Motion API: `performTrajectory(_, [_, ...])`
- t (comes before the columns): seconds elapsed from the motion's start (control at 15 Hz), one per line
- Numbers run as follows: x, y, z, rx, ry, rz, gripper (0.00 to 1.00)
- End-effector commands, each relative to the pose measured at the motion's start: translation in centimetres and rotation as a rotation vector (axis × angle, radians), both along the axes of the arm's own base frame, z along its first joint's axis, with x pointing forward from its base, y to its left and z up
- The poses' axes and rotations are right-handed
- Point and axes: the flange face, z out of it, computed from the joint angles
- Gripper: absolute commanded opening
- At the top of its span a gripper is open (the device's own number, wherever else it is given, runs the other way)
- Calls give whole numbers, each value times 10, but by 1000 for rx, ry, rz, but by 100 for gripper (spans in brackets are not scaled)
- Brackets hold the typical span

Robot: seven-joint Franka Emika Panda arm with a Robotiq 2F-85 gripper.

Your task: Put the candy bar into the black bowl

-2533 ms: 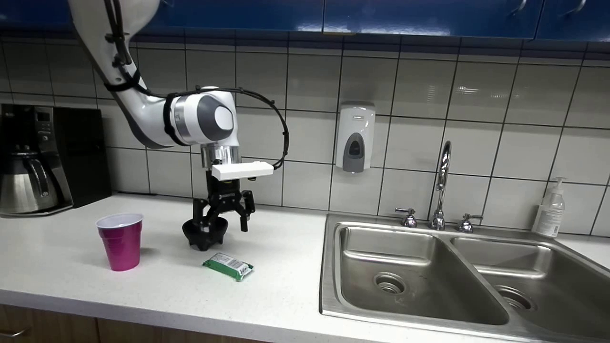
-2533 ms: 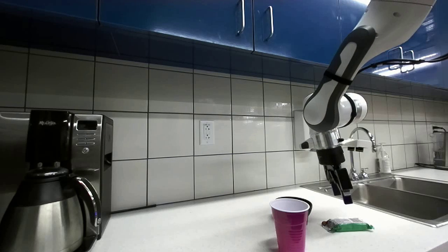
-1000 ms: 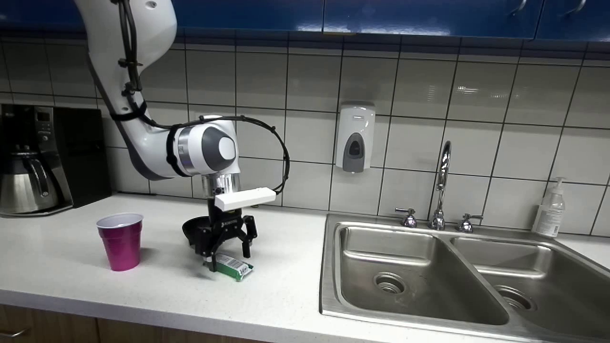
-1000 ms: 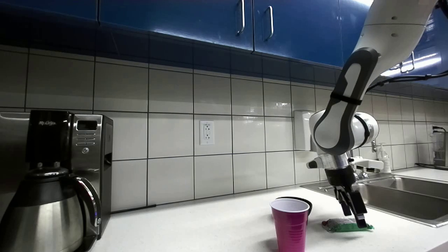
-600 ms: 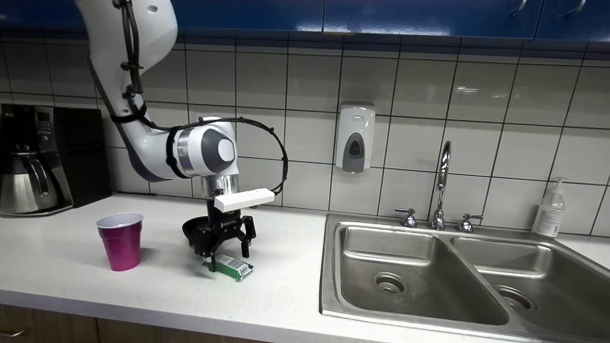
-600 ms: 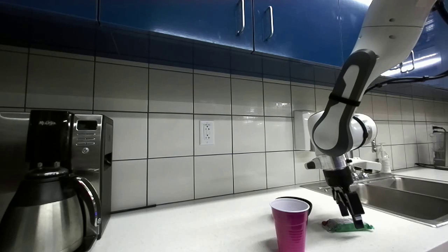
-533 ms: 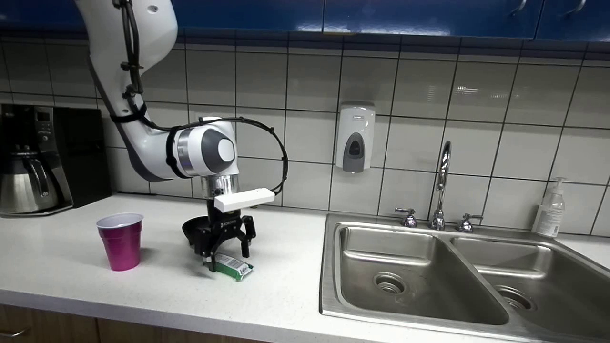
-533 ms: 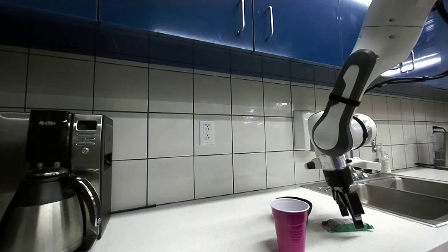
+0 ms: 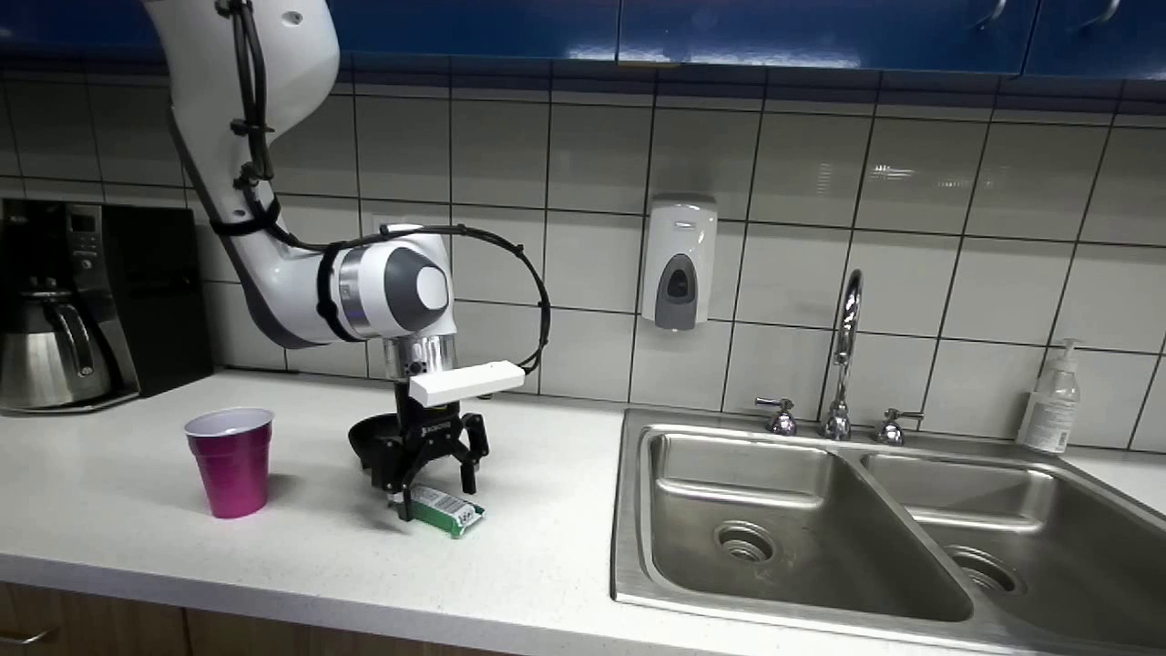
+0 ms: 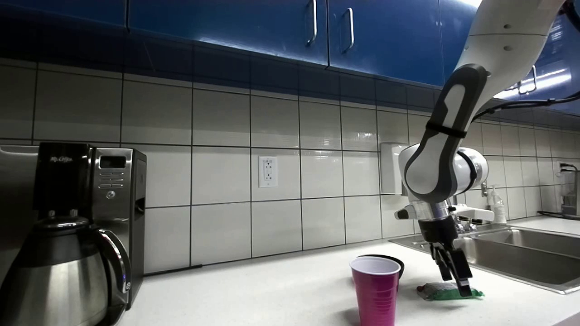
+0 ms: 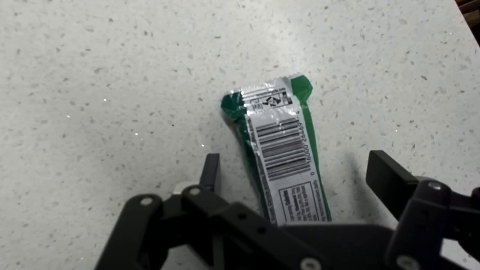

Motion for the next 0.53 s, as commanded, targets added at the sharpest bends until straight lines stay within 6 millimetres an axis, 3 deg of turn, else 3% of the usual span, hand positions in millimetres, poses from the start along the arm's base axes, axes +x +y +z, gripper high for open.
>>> performTrajectory(0.0, [0, 0, 0, 0, 1, 0, 100])
performTrajectory(0.47, [1, 1, 0, 4, -5, 6, 100])
